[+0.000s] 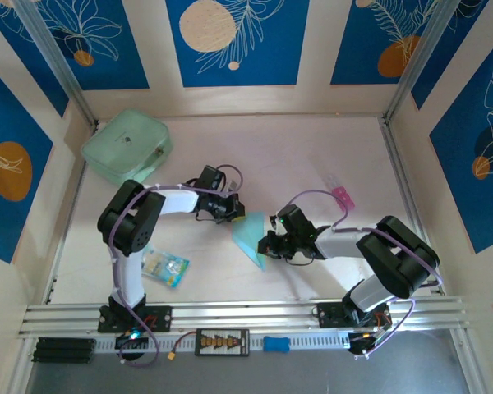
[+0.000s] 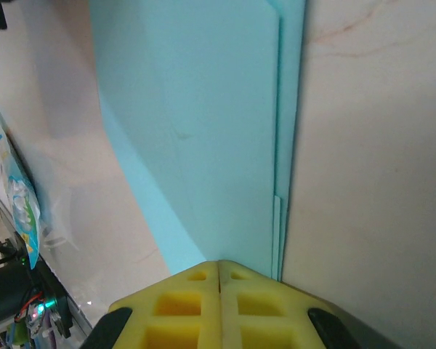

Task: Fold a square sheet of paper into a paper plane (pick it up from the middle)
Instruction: Fourth fold the wing at the center of the table.

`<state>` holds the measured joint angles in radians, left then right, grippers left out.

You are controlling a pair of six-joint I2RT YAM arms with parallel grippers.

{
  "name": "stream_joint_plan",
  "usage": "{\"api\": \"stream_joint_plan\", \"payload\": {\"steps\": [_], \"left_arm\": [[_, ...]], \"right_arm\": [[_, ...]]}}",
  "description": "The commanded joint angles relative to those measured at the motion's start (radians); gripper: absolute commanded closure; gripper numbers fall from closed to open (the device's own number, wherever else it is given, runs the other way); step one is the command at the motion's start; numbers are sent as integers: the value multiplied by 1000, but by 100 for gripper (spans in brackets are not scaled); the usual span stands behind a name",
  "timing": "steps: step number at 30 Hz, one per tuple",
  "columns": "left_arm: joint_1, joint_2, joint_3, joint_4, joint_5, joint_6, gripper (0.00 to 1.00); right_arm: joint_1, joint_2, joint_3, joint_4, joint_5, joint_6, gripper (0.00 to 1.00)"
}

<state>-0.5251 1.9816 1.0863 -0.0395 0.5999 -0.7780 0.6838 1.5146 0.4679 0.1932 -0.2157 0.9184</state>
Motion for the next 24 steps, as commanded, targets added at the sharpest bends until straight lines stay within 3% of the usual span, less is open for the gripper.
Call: {"api": "stream_joint_plan", "payload": {"steps": [1,9,13,19,24], "left_arm": [[41,31,35,-75,-133,38,100],[60,12,98,-177,-184,87,100],[59,-67,61,-178,-205,93,100],[23,-218,-20,-118,-146,103,98],[-71,-232,-89,-19,-50,88,97]], "right_arm": [[1,33,-27,-242,-37,-54,98],[-18,35,-1,-280,-50,-97,97],[-30,38,14,-290,-53,-120,97],[-39,42,48,-314,-47,-144,97],[-44,44,61,-322,-41,-147,96]]}}
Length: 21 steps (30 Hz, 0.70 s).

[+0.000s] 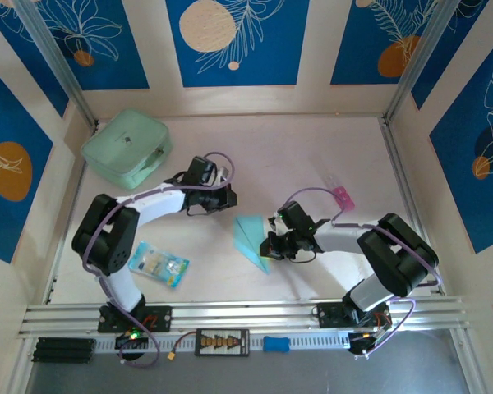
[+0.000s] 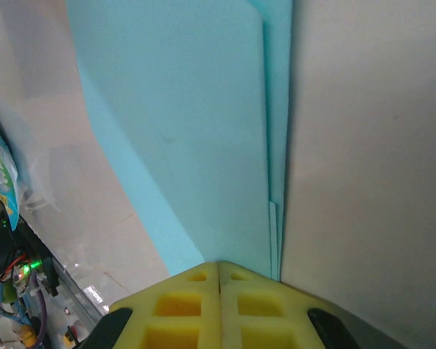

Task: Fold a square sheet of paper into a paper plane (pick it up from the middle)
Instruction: Fourth fold the wing at the center of the table.

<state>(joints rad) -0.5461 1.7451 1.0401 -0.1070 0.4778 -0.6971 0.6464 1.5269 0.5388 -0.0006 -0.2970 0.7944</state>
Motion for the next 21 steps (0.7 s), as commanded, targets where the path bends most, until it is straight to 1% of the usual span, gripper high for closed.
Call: {"api": "stream_joint_plan", "payload": {"steps": [1,4,8,15,21], "left_arm": [[-61,16,-46,58,85,6,97],[-74,73,-39,76,136,3,96],[-77,130,-42,99,148,0,97],[-75,186,-76,46,68,29,98],[-68,185,-85,14,56,69,99]], "right_arm": [[-7,30,-11,-131,42,-21,96],[-9,26,-10,-136,43,-21,95],[-11,17,-7,-144,42,-20,95],[-19,-38,33,-153,20,-13,93],[0,-66,109,-114,7,26,92]]}}
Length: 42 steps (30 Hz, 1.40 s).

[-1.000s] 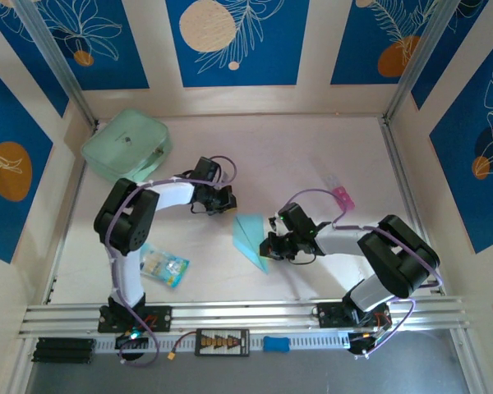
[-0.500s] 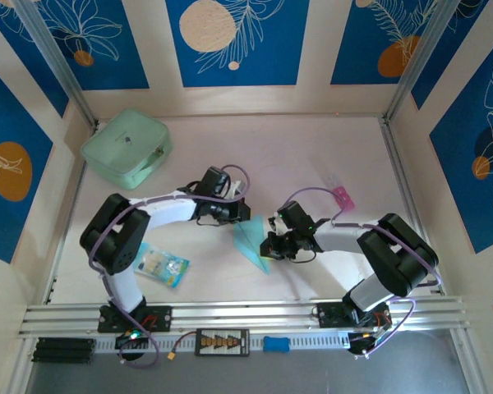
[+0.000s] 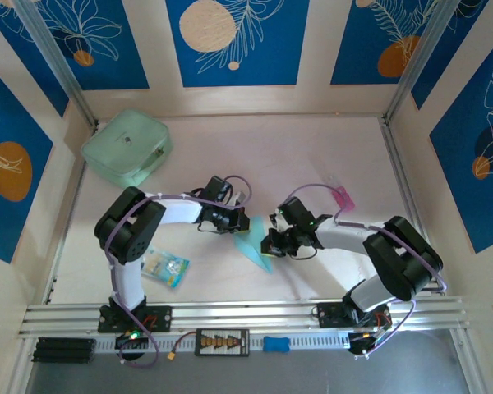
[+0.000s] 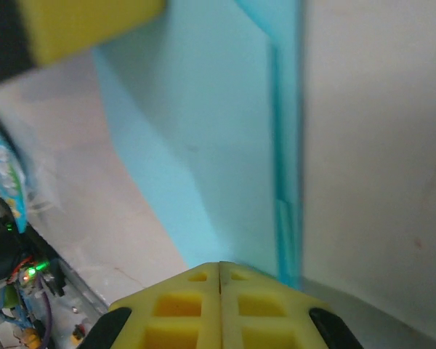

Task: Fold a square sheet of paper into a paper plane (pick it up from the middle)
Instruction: Fourth fold the wing at the center of the table.

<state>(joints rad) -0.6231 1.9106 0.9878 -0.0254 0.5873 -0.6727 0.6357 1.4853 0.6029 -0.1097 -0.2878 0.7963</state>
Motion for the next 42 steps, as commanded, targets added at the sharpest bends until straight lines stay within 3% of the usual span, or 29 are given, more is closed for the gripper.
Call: {"api": "stream_joint_plan", "payload": {"steps": [1,12,30,37,42], "left_arm": [[11,18,-34,-68,-55,47,99],[11,21,-31,-57,-46,38,99],[22,32,-33,-68,-62,37,99],[23,31,-35,-59,-58,33,99],[23,33,-33,-57,-53,31,99]], "right_arm": [[15,-17,51,9,-1,33,92],[58,159,69,44,49,84,90],[47,87,-120,188,-30,130,90],[34,1,-70,159,8,140,92],[31,59,18,154,26,137,91]]}}
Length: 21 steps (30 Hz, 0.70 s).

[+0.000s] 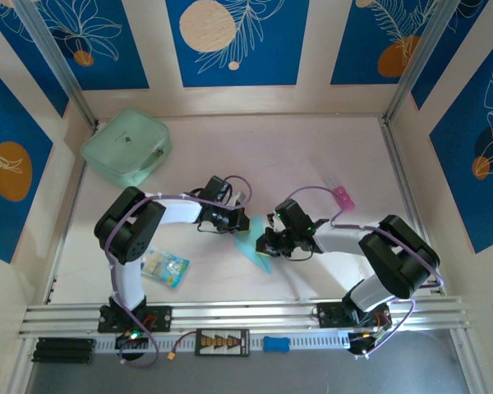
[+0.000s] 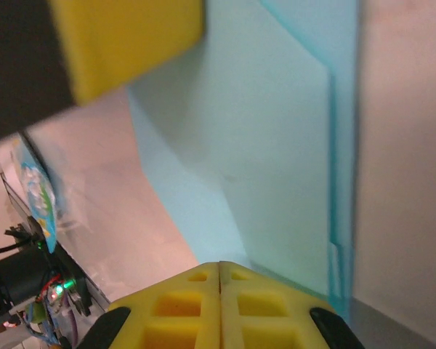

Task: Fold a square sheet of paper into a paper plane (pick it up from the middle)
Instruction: Fourth fold the wing at the center of the table.

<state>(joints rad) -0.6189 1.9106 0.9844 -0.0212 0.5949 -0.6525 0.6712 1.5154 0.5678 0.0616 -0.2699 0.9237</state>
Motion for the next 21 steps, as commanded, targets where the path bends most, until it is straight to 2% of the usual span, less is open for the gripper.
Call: {"api": "stream_joint_plan", "payload": {"steps": [1,7,21], "left_arm": [[19,33,-30,-60,-59,11,99],[18,33,-30,-56,-54,7,99],[23,36,-33,-52,-53,5,100]], "right_arm": [[-2,52,64,-4,5,13,91],[12,147,70,-27,39,41,90],[33,-2,-95,-29,14,26,89]]}}
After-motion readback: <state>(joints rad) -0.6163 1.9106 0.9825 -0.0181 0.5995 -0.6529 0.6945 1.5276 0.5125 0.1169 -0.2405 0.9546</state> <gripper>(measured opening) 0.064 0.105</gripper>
